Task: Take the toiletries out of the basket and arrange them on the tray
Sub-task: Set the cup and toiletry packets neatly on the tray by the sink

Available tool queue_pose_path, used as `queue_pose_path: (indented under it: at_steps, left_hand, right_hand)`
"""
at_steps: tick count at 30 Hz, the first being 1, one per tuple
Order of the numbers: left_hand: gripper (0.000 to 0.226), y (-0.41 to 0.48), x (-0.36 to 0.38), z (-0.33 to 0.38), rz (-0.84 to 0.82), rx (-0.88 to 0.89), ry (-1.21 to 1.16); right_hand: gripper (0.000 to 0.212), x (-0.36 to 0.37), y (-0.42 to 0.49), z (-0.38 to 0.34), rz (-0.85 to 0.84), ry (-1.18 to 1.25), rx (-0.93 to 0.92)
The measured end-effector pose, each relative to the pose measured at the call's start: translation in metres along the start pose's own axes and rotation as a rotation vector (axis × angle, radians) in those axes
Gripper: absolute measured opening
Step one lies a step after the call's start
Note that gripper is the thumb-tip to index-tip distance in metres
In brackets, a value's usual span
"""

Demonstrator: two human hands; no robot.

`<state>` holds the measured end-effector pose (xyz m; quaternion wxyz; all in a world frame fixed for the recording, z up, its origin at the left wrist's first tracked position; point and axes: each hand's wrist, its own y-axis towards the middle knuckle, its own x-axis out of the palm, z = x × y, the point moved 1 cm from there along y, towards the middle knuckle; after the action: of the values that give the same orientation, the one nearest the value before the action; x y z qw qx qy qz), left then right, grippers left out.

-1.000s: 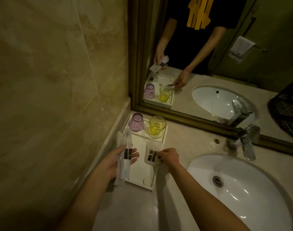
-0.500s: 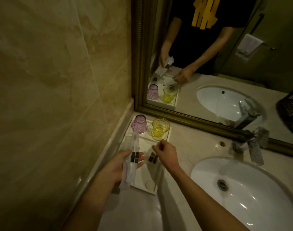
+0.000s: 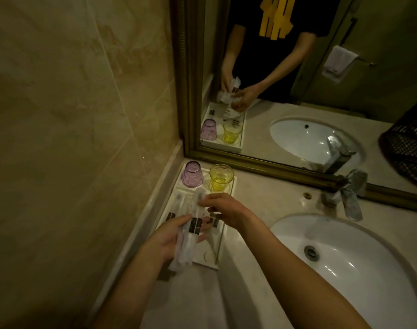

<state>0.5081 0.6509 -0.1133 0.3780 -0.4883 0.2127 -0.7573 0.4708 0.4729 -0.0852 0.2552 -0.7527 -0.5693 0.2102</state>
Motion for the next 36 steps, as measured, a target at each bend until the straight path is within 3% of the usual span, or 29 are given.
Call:
queue_pose_path:
  at_steps: [6, 9, 16, 21, 26, 29, 32, 36]
  left_hand:
    - [0.038, -0.016, -0.021, -0.001, 0.161, 0.030, -0.039]
    - [0.037, -0.028, -0.032, 0.001, 0.183, 0.057, -0.029]
    - [0.039, -0.043, -0.050, -0.001, 0.209, 0.117, -0.056]
    - [0.037, -0.045, -0.050, -0.004, 0.200, 0.129, -0.021]
    - [0.037, -0.038, -0.038, -0.002, 0.141, 0.109, -0.005]
    - [0.038, -0.030, -0.026, 0.001, 0.082, 0.078, 0.037]
    - [0.037, -0.021, -0.007, 0.005, 0.006, 0.059, 0.083]
    - [0.038, -0.009, 0.014, 0.006, -0.089, 0.055, 0.138]
  right_hand:
    - [0.007, -0.009, 0.012, 0.001, 0.103, 0.053, -0.044]
    - [0.022, -0.015, 0.023, 0.005, 0.187, 0.008, -0.049]
    - [0.011, -0.003, 0.053, 0.033, 0.361, -0.366, -0.026]
    - [0.038, 0.009, 0.060, 0.042, 0.443, -0.685, -0.091]
    - [0.041, 0.006, 0.050, 0.034, 0.498, -0.889, -0.157]
    - [0.036, 0.002, 0.046, 0.012, 0.390, -0.677, -0.280]
    - [0.036, 0.004, 0.032, -0.013, 0.133, -0.327, -0.277]
    - [0.038, 0.000, 0.021, -0.029, -0.024, -0.331, -0.192]
